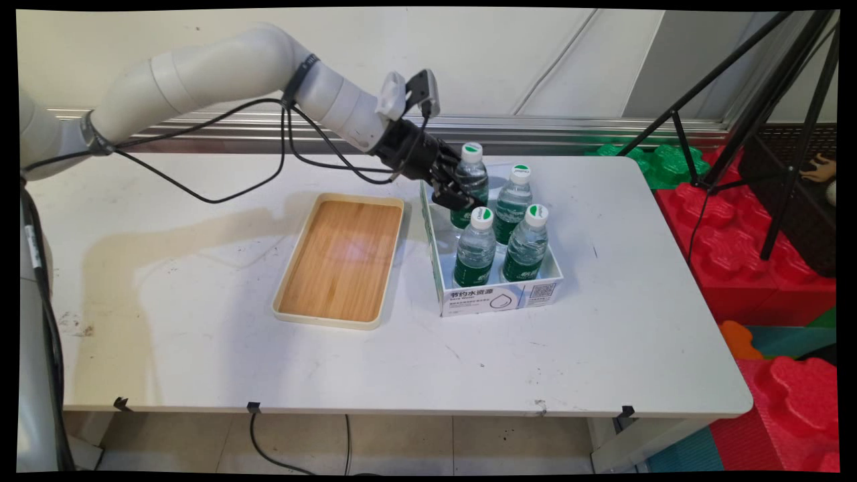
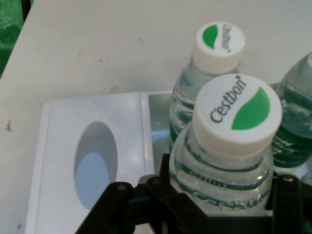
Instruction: Place the picked object on the tray
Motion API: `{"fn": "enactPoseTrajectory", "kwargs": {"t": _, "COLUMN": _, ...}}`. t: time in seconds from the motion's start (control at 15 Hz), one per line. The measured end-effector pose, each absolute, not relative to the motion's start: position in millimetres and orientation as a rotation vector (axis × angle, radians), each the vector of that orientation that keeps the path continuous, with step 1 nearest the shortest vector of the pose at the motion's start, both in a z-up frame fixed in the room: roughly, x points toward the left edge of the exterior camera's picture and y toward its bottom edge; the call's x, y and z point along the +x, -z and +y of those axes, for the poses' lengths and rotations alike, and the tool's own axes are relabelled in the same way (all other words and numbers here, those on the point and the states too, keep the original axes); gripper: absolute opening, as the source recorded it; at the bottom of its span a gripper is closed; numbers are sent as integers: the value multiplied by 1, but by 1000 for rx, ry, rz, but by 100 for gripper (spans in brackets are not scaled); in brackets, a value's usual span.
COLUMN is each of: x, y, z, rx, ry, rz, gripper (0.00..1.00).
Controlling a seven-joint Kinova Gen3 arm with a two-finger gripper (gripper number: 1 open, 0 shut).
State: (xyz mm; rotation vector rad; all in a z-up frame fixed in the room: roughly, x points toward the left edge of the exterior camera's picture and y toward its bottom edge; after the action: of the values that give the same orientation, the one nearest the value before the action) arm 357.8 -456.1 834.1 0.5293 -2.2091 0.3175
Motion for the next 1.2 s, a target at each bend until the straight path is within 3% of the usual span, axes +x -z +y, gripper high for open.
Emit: {"fn": "enactPoseTrajectory", "kwargs": {"t": 1.2, "x": 432, "y": -938, "z": -379, "rx": 465, "ry": -339, "rz": -2147, "gripper": 0}}
